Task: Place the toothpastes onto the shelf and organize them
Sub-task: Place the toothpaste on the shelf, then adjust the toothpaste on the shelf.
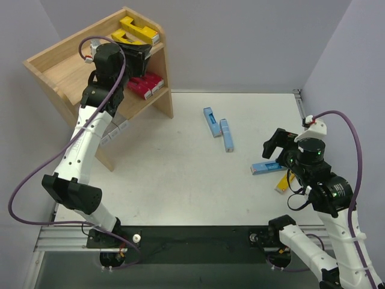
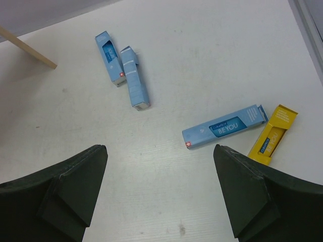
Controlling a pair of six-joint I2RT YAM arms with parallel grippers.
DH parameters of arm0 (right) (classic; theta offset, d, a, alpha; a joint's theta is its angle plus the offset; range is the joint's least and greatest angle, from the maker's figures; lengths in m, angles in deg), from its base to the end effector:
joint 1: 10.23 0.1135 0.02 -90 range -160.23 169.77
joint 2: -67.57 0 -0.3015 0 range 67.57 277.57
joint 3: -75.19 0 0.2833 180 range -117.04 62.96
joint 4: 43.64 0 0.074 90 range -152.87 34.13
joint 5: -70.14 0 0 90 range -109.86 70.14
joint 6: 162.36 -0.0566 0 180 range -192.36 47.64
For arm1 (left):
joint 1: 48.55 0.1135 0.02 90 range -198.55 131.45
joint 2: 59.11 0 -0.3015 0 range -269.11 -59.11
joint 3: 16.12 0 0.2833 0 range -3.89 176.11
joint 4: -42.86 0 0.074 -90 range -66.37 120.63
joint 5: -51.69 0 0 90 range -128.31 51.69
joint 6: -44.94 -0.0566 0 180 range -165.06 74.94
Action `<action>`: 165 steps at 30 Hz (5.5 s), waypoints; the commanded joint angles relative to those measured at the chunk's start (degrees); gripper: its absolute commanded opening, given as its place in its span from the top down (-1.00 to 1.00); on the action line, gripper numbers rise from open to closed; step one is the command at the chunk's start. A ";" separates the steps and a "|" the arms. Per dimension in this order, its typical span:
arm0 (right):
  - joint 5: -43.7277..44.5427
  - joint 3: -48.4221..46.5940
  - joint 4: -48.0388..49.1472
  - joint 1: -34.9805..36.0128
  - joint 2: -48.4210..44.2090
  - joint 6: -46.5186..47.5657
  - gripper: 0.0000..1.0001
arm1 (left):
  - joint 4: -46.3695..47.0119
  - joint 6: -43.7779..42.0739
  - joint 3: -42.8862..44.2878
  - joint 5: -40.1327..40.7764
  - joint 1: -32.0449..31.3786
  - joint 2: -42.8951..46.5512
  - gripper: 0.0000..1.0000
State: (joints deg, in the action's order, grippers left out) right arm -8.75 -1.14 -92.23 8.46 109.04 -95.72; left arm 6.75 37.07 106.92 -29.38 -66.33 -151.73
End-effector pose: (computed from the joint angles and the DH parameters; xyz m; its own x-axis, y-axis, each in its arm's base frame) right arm 0.1478 0.0385 0.4443 -0.2608 0.3225 -0.9099 -0.0367 0.9385 0.3432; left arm 0.3906 -0.1160 0.5452 -0.1660 -0.9744 -0.1515 -0.0724 0.1653 -0.9836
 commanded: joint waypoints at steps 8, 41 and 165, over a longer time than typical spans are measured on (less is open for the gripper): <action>-1.18 0.99 1.11 -1.73 -0.25 0.68 -0.82 | -1.78 2.34 8.11 -5.50 3.36 -4.24 -0.40; -3.47 1.43 1.20 -2.26 -0.69 -0.20 -0.82 | -21.02 -9.78 21.11 -0.41 3.54 -6.25 -0.95; -7.60 2.13 0.06 -3.67 3.09 2.17 -0.79 | 14.74 -81.51 8.82 -18.51 6.18 -8.46 -0.60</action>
State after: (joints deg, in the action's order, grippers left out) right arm -16.31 2.58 -92.14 5.12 111.75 -93.88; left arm 17.83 -44.70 114.22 -48.75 -60.08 -161.06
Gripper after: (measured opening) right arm 0.897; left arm 0.756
